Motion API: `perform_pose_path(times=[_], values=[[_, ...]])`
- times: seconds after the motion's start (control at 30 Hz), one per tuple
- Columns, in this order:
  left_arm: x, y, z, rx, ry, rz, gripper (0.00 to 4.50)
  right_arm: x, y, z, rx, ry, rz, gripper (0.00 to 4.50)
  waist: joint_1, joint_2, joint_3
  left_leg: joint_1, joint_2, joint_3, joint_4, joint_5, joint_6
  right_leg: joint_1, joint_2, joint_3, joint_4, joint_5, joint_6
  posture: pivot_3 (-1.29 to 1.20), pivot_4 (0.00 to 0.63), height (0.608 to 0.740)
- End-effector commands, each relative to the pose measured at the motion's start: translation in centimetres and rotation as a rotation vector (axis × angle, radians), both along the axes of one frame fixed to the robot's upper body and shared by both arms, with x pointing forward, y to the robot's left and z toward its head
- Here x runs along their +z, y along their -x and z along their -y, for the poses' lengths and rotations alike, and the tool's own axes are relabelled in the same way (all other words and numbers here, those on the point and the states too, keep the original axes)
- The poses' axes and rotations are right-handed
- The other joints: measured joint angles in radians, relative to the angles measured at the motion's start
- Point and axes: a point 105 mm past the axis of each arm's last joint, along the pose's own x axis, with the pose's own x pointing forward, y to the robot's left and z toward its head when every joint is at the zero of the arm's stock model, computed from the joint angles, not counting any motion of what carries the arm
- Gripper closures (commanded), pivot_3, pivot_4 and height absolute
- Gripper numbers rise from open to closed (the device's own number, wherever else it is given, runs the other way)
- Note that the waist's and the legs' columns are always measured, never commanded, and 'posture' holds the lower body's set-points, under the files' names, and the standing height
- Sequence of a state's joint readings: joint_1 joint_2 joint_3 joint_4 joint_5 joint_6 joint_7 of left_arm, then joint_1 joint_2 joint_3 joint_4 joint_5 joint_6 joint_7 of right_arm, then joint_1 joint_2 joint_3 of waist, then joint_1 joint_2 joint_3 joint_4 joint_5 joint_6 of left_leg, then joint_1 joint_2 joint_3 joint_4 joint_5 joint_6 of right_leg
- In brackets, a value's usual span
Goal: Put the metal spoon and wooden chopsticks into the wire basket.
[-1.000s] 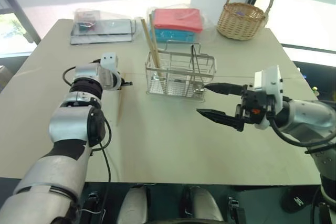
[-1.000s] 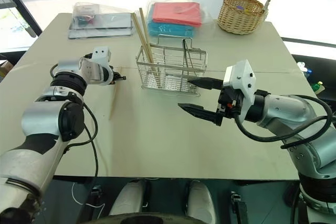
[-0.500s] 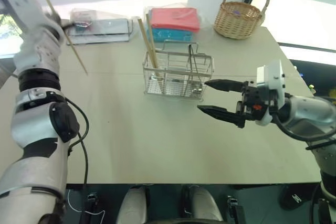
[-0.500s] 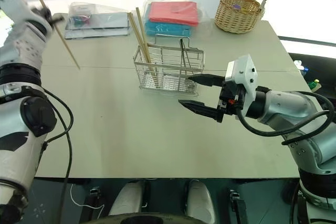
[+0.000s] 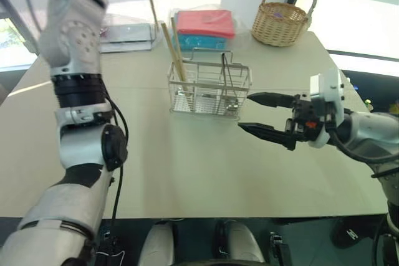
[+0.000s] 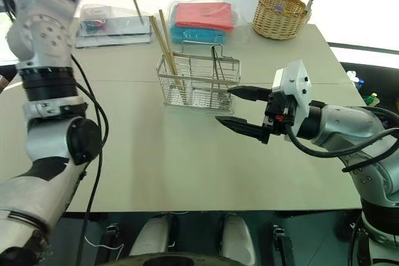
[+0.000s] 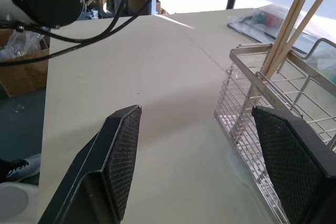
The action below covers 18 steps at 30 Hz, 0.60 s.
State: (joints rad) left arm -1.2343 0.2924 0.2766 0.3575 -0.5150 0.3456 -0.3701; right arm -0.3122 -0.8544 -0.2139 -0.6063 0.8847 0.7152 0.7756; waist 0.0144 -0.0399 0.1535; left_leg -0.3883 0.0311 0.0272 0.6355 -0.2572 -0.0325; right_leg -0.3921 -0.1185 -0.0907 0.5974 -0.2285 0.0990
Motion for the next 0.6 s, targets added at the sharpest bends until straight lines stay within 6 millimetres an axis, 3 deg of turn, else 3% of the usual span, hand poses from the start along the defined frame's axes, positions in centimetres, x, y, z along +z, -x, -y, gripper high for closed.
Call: perform_pose_path(times=[0.03, 0.13, 0.4, 0.57, 0.6], values=[[-1.7, -0.1, 2.2, -0.025, -0.062, -0.009, 4.48, 1.0, 0.6, 0.2, -0.018, -0.006, 0.05, 1.01, -0.001, 0.0, 0.0, 0.0, 0.0, 0.0, 0.0, 0.0, 0.0, 0.0, 0.0, 0.0, 0.0, 0.0, 0.0, 0.0, 0.15, 0.703], [-4.6, -0.6, 3.9, -0.034, -0.132, -0.041, 4.48, 1.0, 0.6, 0.2, -0.035, -0.009, 0.058, 1.01, -0.001, 0.0, 0.0, -0.001, 0.0, 0.0, 0.001, 0.0, 0.0, -0.001, 0.0, 0.0, 0.0, 0.0, 0.0, 0.0, 0.15, 0.703], [-8.1, -1.3, 4.8, -0.032, -0.183, -0.102, 4.48, 1.8, -0.1, 0.3, -0.077, -0.042, 0.117, 1.01, 0.001, 0.0, 0.0, -0.002, 0.0, 0.0, 0.001, 0.0, 0.001, -0.001, 0.0, 0.0, 0.0, 0.0, 0.0, 0.0, 0.15, 0.703], [-9.1, -1.5, 4.6, -0.021, -0.207, -0.126, 4.48, 1.9, -0.6, 0.3, -0.096, -0.066, 0.133, 1.01, 0.0, 0.0, 0.0, -0.002, 0.0, 0.0, 0.002, -0.001, 0.001, -0.001, 0.0, 0.0, 0.0, 0.0, 0.0, 0.0, 0.15, 0.703], [-9.2, -1.5, 4.6, -0.021, -0.203, -0.132, 4.09, 1.9, -0.6, 0.4, -0.099, -0.067, 0.133, 1.01, 0.001, 0.0, 0.0, -0.002, 0.0, 0.0, 0.002, -0.001, 0.001, -0.001, 0.0, 0.0, 0.0, 0.0, 0.0, 0.0, 0.15, 0.703]])
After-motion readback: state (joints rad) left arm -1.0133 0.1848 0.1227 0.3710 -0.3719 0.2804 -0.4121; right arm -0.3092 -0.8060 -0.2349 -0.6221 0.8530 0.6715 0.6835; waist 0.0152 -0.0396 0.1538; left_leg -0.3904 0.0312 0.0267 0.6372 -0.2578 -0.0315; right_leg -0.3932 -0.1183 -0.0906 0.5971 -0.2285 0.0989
